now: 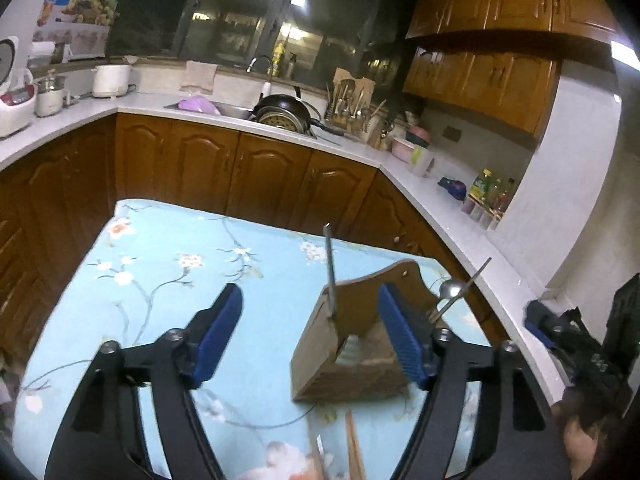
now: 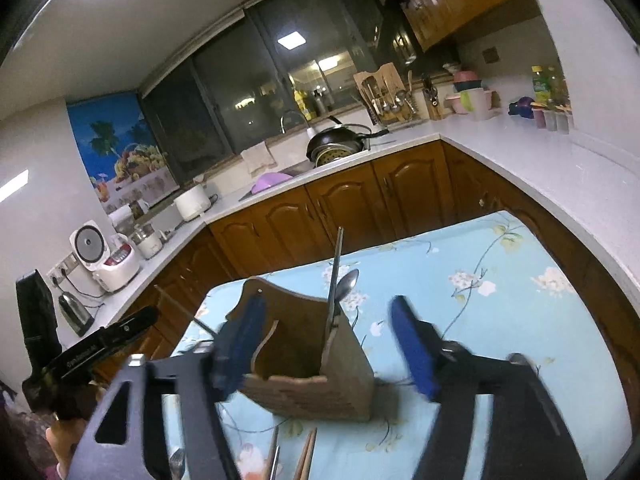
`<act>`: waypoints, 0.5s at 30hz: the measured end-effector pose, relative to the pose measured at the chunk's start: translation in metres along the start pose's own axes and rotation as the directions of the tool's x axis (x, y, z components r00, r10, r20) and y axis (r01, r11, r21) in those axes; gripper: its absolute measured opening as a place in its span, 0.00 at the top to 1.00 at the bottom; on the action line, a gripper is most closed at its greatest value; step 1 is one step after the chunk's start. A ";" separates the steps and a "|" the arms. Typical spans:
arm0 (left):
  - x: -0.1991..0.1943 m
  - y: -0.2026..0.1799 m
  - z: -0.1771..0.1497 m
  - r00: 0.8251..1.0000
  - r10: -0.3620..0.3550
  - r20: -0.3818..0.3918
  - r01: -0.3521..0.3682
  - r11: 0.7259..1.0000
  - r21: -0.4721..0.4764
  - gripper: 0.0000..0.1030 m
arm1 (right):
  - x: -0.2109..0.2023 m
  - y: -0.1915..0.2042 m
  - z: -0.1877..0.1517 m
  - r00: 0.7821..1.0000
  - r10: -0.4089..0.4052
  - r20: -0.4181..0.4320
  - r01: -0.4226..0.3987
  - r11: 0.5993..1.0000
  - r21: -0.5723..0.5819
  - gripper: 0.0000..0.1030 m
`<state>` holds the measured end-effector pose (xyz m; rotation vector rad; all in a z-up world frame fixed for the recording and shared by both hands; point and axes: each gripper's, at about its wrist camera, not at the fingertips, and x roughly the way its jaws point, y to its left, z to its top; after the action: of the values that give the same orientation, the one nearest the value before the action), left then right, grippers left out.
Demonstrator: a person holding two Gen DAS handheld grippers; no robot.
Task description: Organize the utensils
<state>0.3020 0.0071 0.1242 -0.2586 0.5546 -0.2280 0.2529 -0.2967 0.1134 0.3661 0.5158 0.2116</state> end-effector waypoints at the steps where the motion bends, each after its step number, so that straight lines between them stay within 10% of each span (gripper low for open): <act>1: -0.007 0.002 -0.004 1.000 0.006 0.003 -0.006 1.000 0.001 0.23 | -0.008 -0.001 -0.004 1.000 0.004 0.011 -0.004 1.000 0.003 0.13; 15: -0.071 0.025 -0.114 0.994 0.022 -0.109 -0.027 0.999 -0.043 0.20 | -0.087 -0.013 -0.099 1.000 -0.011 -0.015 0.012 0.996 0.088 0.09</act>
<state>0.1848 0.0306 0.0582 -0.2832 0.6706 -0.2074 0.1292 -0.3053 0.0665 0.4478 0.5429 0.1811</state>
